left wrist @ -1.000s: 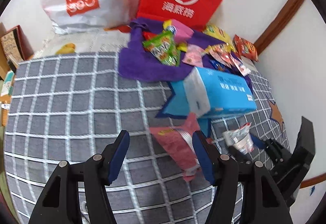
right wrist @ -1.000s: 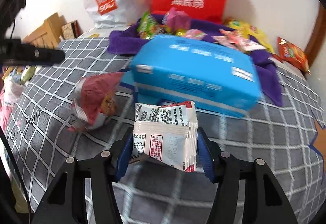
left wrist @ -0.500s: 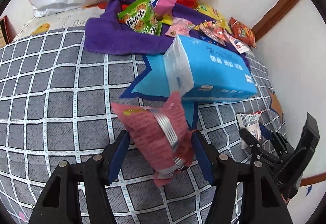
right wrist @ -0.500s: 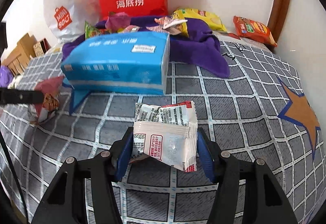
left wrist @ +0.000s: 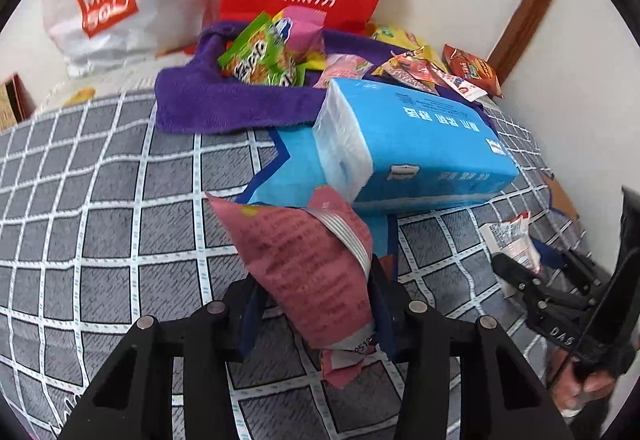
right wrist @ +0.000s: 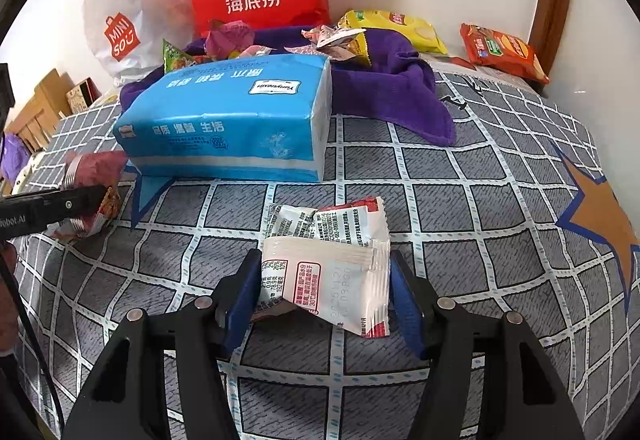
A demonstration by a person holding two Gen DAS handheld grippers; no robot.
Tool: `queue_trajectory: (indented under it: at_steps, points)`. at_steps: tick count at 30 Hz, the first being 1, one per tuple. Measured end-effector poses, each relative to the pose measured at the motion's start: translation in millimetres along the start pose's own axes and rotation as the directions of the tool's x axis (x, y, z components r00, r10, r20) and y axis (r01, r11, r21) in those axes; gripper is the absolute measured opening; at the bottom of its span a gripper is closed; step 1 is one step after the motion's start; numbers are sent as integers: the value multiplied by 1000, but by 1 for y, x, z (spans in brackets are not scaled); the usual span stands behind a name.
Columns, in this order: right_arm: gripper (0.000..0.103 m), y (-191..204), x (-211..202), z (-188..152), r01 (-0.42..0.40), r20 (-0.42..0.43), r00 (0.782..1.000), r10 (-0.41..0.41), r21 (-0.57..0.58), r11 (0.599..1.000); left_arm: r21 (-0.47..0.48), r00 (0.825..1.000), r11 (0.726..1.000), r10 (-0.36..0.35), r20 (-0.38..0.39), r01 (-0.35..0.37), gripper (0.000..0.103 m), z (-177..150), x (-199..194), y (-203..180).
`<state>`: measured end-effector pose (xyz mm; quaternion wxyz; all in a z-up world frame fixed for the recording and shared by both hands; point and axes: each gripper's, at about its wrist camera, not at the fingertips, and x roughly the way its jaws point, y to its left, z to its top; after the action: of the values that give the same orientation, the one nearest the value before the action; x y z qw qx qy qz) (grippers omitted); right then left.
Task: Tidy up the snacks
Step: 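Grasp the pink chip bag with the left tool while the right tool holds the sachets, then carry the white sachets and pink chip bag with both tools toward the purple towel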
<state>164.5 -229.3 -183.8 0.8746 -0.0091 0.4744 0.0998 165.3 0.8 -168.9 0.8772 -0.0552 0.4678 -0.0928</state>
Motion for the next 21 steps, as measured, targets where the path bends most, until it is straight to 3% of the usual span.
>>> queue_trajectory:
  at_steps: [6,21]
  points:
    - [63,0,0,0,4,-1,1000,-4,-3,1000,8,998,1000,25,66,-25,44,-10,0,-2]
    - [64,0,1,1,8,-3,1000,-8,-3,1000,7,997,999,33,65,-34,47,-10,1,-2]
